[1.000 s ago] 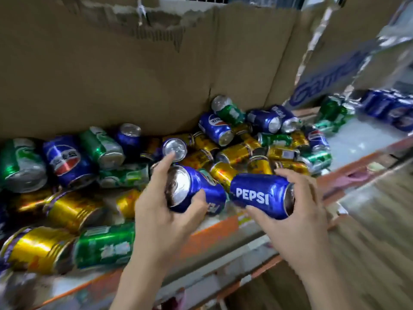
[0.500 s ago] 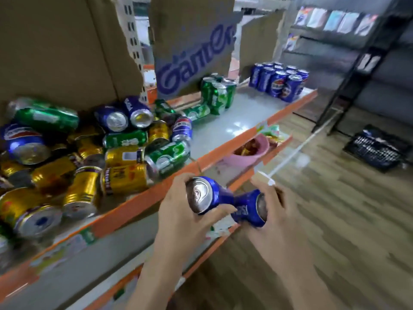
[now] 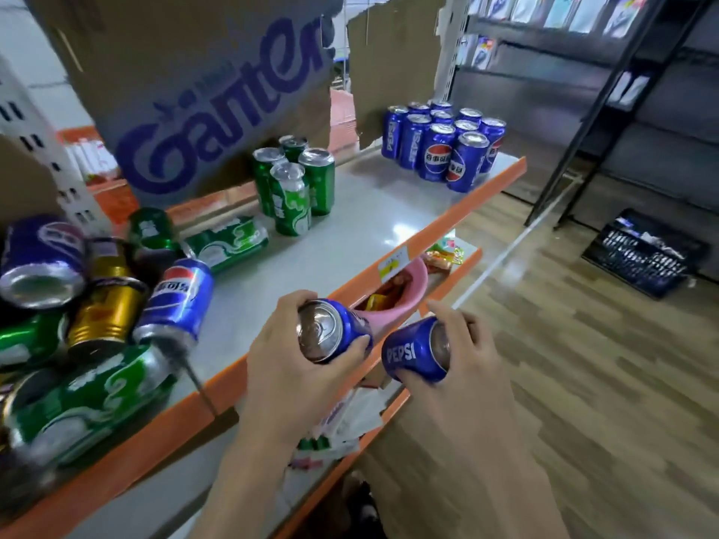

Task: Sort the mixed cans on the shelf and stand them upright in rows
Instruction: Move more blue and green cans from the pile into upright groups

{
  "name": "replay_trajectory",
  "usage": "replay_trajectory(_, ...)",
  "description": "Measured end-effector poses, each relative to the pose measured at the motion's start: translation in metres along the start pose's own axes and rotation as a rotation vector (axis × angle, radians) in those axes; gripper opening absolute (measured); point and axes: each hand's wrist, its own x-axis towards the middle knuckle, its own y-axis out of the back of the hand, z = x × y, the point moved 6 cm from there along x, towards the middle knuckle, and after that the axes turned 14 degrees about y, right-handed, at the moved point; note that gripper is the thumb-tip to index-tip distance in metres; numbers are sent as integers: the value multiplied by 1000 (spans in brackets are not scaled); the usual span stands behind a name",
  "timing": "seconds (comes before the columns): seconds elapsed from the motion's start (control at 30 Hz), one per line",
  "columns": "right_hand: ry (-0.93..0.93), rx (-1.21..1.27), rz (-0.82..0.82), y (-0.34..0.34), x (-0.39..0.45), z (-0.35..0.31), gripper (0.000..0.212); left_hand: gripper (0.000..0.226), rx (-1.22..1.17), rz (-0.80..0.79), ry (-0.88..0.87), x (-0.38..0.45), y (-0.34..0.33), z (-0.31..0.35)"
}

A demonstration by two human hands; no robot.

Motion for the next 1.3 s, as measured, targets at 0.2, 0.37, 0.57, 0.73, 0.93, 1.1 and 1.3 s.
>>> replay_trajectory(0.2, 105, -68, -11, 5, 122, 65, 76, 59, -14, 55, -30, 104, -63, 37)
replay_trajectory(0.37, 135, -94, 29, 5, 200, 109, 74, 58, 40, 44, -56, 177, -97, 63)
replay_trajectory(0.57, 127, -79, -80, -23, 265, 154, 77, 67, 135, 84, -20, 240, -124, 62)
replay_trajectory(0.73, 185, -18, -229, -50, 316, 184, 85, 63, 121, 159, 85, 280, -146, 62)
replay_trajectory(0.93, 452, -110, -298, -72, 382, 210, 82, 61, 257, 245, 61, 370, -178, 91)
replay_trajectory(1.1, 613, -128, -351, -81, 432, 226, 79, 77, 457, 93, 128, 462, -210, 103)
replay_trajectory(1.3, 611, -154, -514, -108, 460, 235, 81, 73, 654, -9, 98, 514, -236, 117)
